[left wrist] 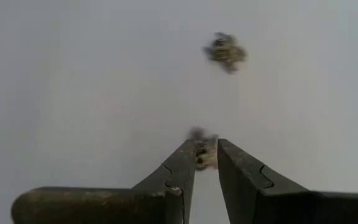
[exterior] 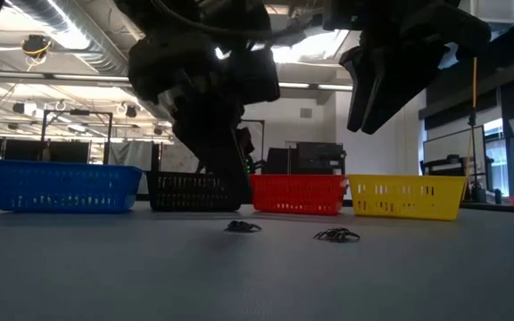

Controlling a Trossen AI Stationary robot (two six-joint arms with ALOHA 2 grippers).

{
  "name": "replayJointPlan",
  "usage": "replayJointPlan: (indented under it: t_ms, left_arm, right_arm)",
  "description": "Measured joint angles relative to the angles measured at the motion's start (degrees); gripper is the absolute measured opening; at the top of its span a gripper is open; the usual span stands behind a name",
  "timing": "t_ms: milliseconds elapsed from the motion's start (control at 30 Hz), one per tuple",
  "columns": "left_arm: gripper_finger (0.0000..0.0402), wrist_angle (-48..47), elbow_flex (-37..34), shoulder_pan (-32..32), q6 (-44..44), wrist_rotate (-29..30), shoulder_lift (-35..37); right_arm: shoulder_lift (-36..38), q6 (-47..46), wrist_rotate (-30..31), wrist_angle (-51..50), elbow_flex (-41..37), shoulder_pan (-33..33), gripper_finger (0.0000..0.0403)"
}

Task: Sort Halloween decoration
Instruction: Put the black spider toy into the black bin

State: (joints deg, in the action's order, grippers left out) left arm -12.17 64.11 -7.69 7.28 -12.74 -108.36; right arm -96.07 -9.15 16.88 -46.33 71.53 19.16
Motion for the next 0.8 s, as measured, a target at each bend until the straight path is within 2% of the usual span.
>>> replayJointPlan:
  t_ms: [100,300,567,800]
  left_arm:
    - [0.0062,0.33,0.03,-2.02,-2.24,0.57,0.04]
    - [0.0072,0.33,0.03,-5.08,-4.37,12.21,0.02]
    - [0.0133,0.31,0.03,-5.17,-1.79,11.60,-0.02]
    - [0.0163,0.31,0.03,-5.19,-1.70,12.67,-0.02]
  right_arm:
    - [0.00,0.01,-0.01,-0.02,0.00,0.00,0.0182]
    - [0.00,0.00,0.00,0.00,0.00,-0.02,0.0182]
    - [0.00,0.02,0.00,0.00,0.00,-0.02,0.0182]
    - [0.00,0.00,0.00,0.00,0.00,-0.02,0.0182]
